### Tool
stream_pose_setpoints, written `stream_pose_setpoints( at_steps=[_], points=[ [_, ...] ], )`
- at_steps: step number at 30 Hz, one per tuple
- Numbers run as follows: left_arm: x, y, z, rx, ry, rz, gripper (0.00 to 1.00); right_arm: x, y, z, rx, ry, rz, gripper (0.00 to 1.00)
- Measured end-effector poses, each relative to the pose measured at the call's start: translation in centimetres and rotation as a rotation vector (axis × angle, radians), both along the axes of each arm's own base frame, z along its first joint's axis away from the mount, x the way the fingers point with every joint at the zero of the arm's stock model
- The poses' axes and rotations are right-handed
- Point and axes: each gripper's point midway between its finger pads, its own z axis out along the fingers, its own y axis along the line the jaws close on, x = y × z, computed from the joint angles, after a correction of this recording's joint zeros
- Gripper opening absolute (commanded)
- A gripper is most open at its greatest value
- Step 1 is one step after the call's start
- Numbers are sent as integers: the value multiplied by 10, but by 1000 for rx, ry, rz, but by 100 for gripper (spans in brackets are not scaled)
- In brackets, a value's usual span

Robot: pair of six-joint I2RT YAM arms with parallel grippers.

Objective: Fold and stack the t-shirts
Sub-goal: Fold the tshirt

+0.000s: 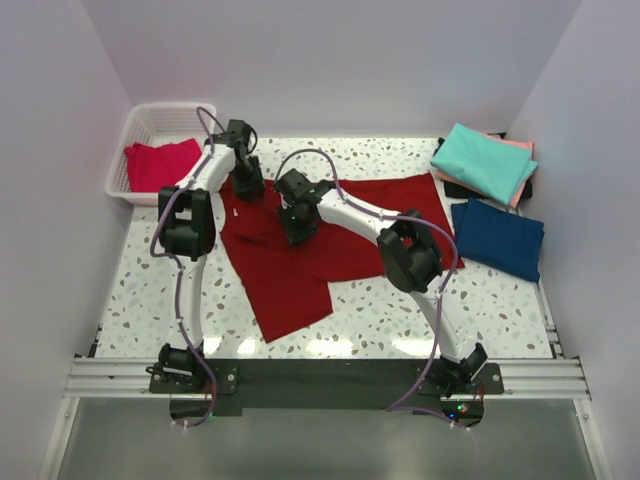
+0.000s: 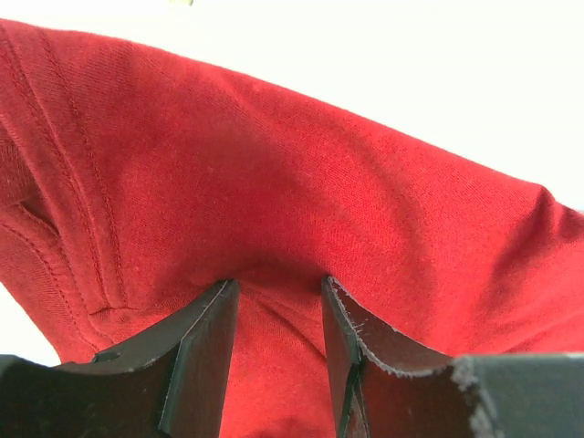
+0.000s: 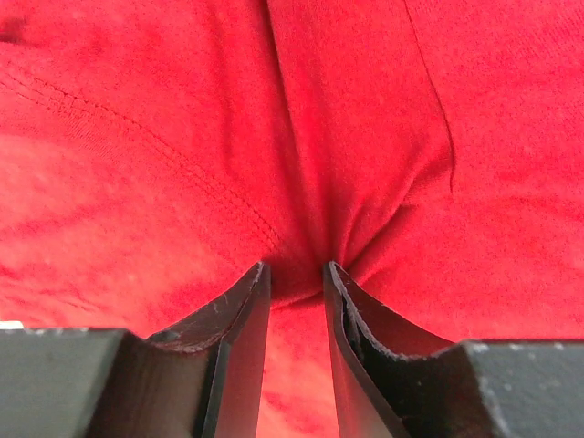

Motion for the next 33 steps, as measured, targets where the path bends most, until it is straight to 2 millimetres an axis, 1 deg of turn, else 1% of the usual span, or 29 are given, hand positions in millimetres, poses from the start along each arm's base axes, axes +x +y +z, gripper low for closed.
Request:
stream_pose_setpoints(
  at_steps=[7,10,15,18,20,22,23,25,26,28,29,32,33],
  points=[
    [5,0,1,6,-12,-20,48,-13,-16,-2,-67,41,3,34],
    [9,0,1,10,-19,-22,48,-15,-18,-3,-76,48,6,34],
    [24,0,2,14,-57,-22,51,-14,-19,0,-80,45,6,36],
    [33,2,2,22,-88,-15,51,-5,-23,7,-98,12,-22,37],
    [38,3,2,28,-106,-11,51,5,-26,17,-103,-25,-60,37],
    [44,4,2,33,-125,-7,52,20,-36,32,-104,-69,-120,37],
    [48,4,3,34,-140,-5,52,30,-45,40,-102,-88,-160,37],
    [53,5,3,37,-159,-5,52,51,-72,55,-101,-116,-257,37],
    [56,5,3,39,-170,-9,52,64,-90,62,-100,-128,-314,37],
    [60,5,3,41,-192,-17,53,87,-138,71,-118,-149,-437,37],
    [63,5,3,41,-204,-19,53,95,-159,73,-132,-156,-490,37],
    [69,5,5,41,-248,-33,56,116,-238,70,-197,-159,-658,37],
    [69,5,5,40,-259,-37,56,120,-260,67,-218,-155,-702,37]
  ],
)
